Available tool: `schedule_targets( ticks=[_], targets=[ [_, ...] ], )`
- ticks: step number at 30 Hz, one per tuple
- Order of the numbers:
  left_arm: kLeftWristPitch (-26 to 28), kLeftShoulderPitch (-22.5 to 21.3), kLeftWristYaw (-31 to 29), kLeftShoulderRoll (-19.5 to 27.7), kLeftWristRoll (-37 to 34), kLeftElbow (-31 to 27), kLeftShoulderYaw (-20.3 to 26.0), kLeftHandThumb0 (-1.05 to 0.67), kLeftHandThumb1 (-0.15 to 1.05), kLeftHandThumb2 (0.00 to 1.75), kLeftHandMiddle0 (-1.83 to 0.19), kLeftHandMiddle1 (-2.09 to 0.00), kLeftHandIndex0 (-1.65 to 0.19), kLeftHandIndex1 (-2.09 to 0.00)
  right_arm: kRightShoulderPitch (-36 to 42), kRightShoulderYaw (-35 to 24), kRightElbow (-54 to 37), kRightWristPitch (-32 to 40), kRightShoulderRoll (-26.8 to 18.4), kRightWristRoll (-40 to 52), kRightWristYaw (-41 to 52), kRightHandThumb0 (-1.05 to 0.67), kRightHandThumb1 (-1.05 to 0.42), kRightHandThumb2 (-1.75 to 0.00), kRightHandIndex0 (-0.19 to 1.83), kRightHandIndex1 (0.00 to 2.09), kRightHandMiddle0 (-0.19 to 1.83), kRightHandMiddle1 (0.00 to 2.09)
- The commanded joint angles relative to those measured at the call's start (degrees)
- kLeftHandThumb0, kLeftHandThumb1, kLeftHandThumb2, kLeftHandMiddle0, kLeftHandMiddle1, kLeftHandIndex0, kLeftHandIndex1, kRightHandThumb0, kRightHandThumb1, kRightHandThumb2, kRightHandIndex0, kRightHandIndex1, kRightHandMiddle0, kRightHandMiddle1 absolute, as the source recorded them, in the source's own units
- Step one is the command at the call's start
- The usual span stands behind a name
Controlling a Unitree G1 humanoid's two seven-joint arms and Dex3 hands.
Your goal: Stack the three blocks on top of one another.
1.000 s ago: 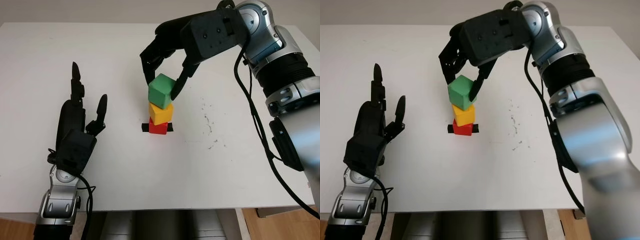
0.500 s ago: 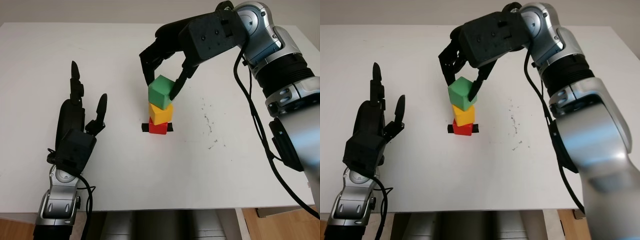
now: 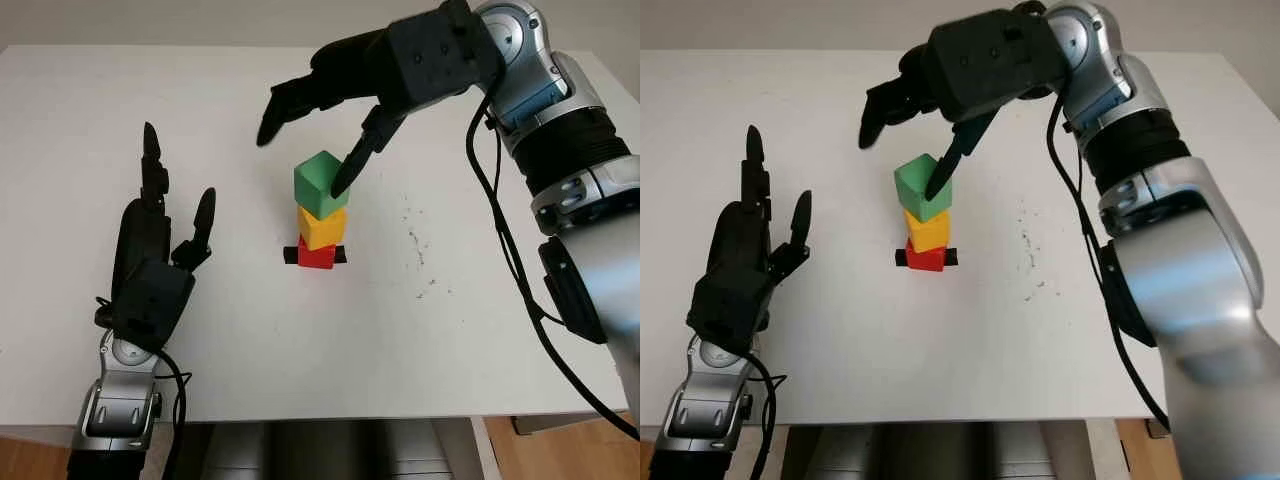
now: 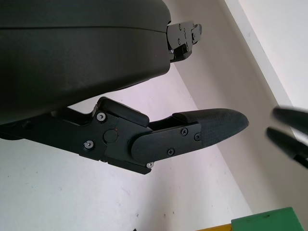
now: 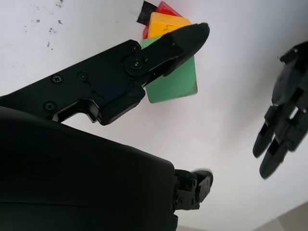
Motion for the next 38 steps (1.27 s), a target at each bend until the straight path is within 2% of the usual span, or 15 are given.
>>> schedule_targets(
  ticks=[1, 2, 4, 7, 10, 13, 16, 22, 26, 32, 38],
  targets=[
    [-0.2, 0.1, 0.1, -0.2, 0.0, -0.6, 0.0, -0.78, 1.05, 0.64, 0.19, -0.02, 0.19, -0.03, 2.1, -2.9, -2.6, 2.4, -2.7, 1.6, -1.8, -0.92, -0.89, -0.07, -0.19, 0.00, -0.19, 0.01],
    [-0.2, 0.1, 0.3, -0.2, 0.1, -0.6, 0.0, -0.78, 1.05, 0.64, 0.19, -0.02, 0.19, -0.03, 4.3, -4.5, -4.4, 3.2, -3.5, 2.5, -4.1, -0.95, -0.93, -0.09, -0.19, 0.00, -0.19, 0.00],
    [-0.2, 0.1, 0.5, -0.4, 0.2, -0.5, 0.0, -0.78, 1.05, 0.64, 0.19, -0.02, 0.19, -0.03, 10.7, -8.2, -9.6, 4.3, -4.3, 4.2, -10.4, -0.93, -1.02, -0.22, -0.18, 0.01, -0.18, 0.01],
    [0.1, 0.2, 0.7, -0.6, -0.3, -0.5, 0.3, -0.78, 1.05, 0.64, 0.19, -0.02, 0.19, -0.04, 21.4, -12.1, -16.7, 3.0, -4.4, 5.2, -20.4, -0.83, -1.04, -0.52, -0.18, 0.03, -0.15, 0.03],
    [-0.3, 0.1, 0.3, -0.5, -1.5, -0.2, 0.6, -0.78, 1.05, 0.63, 0.19, 0.00, 0.19, -0.01, 30.9, -15.2, -22.8, 5.7, -2.4, 6.7, -28.3, -0.77, -1.05, -0.66, -0.15, 0.05, -0.16, 0.04],
    [-0.8, -0.7, -0.2, -0.3, -2.3, 0.6, 0.6, -0.77, 1.05, 0.64, 0.19, 0.00, 0.19, -0.01, 39.6, -18.0, -28.7, 11.7, 1.5, 9.8, -34.5, -0.75, -1.05, -0.68, -0.19, 0.02, -0.19, 0.01],
    [-0.9, -1.1, -0.6, -0.3, -2.9, 1.0, 0.5, -0.77, 1.05, 0.64, 0.19, -0.01, 0.19, -0.01, 44.4, -19.4, -32.5, 15.6, 4.4, 12.1, -38.3, -0.73, -1.05, -0.67, -0.19, 0.00, -0.19, 0.00],
    [-3.2, -1.7, -2.0, -1.4, -7.3, 2.8, 1.1, -0.75, 1.05, 0.64, 0.19, 0.00, 0.19, 0.00, 51.5, -21.3, -34.4, 17.2, 10.4, 17.7, -42.4, -0.72, -1.05, -0.73, -0.19, 0.00, -0.19, 0.00],
    [-3.9, -1.8, -4.4, -1.2, -10.5, 4.4, 1.5, -0.79, 1.05, 0.64, 0.19, 0.00, 0.19, 0.00, 54.8, -21.6, -36.2, 18.7, 14.0, 19.3, -45.7, -0.71, -1.05, -0.74, -0.19, 0.00, -0.19, 0.00],
    [-9.3, -2.3, -6.5, -0.8, -12.5, 9.5, 1.9, -0.82, 1.05, 0.60, 0.19, -0.01, 0.19, 0.00, 57.8, -21.5, -40.0, 19.5, 18.5, 20.7, -49.7, -0.76, -1.05, -0.74, -0.19, 0.00, -0.19, 0.00],
    [-10.7, -0.8, -7.3, -1.2, -13.0, 8.9, 1.9, -0.84, 1.05, 0.59, 0.19, -0.02, 0.19, -0.01, 61.0, -20.1, -46.3, 25.2, 21.6, 19.5, -54.3, -0.80, -1.05, -0.73, -0.19, 0.00, -0.19, 0.00]
  ],
)
